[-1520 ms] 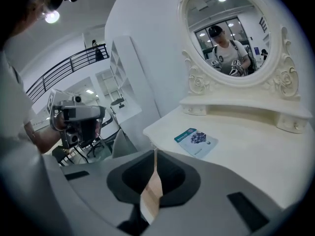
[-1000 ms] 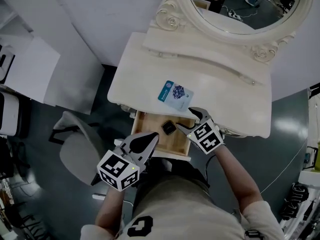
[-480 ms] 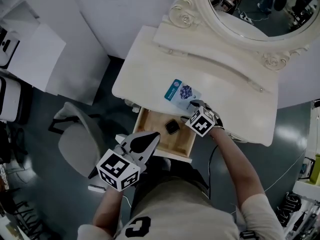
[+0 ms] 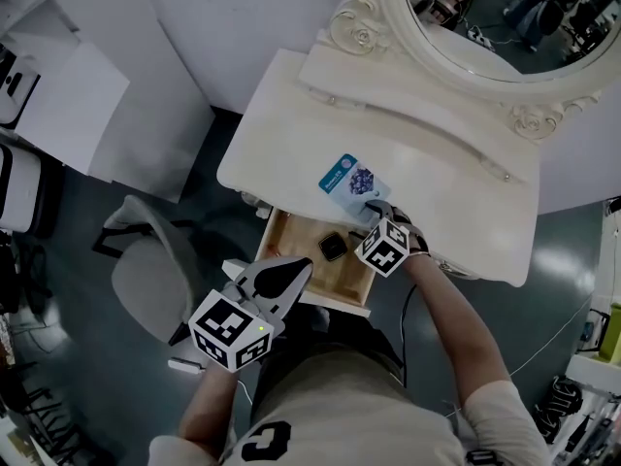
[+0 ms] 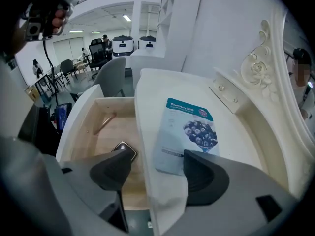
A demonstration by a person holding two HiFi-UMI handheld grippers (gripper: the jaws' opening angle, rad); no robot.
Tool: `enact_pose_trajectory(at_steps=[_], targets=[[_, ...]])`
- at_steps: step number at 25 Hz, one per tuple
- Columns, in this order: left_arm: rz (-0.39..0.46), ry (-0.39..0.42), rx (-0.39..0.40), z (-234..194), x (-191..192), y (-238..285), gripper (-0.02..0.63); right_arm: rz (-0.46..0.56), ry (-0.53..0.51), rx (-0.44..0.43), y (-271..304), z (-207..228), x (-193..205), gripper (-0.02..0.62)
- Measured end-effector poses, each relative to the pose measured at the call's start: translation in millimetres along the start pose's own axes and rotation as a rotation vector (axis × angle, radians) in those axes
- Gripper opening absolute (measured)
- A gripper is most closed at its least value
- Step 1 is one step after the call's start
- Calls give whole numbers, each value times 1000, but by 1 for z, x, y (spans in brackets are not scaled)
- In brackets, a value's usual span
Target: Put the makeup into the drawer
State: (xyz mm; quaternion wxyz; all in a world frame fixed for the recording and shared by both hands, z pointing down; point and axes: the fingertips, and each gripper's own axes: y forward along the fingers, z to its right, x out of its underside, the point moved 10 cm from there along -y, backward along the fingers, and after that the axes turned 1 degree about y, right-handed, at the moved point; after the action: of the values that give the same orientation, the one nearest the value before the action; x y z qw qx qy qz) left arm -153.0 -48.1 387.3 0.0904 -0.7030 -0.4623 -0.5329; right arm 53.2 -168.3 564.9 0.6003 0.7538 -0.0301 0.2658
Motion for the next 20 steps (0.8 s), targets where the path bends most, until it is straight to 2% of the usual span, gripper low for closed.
enact_pose_trajectory(at_steps=[7, 20], targets=[[2, 10, 7, 2, 2, -5, 54, 30, 22, 60, -3, -21, 8, 311], [22, 12, -10, 1, 4, -24, 54, -1, -2, 153, -3, -33, 9, 305]])
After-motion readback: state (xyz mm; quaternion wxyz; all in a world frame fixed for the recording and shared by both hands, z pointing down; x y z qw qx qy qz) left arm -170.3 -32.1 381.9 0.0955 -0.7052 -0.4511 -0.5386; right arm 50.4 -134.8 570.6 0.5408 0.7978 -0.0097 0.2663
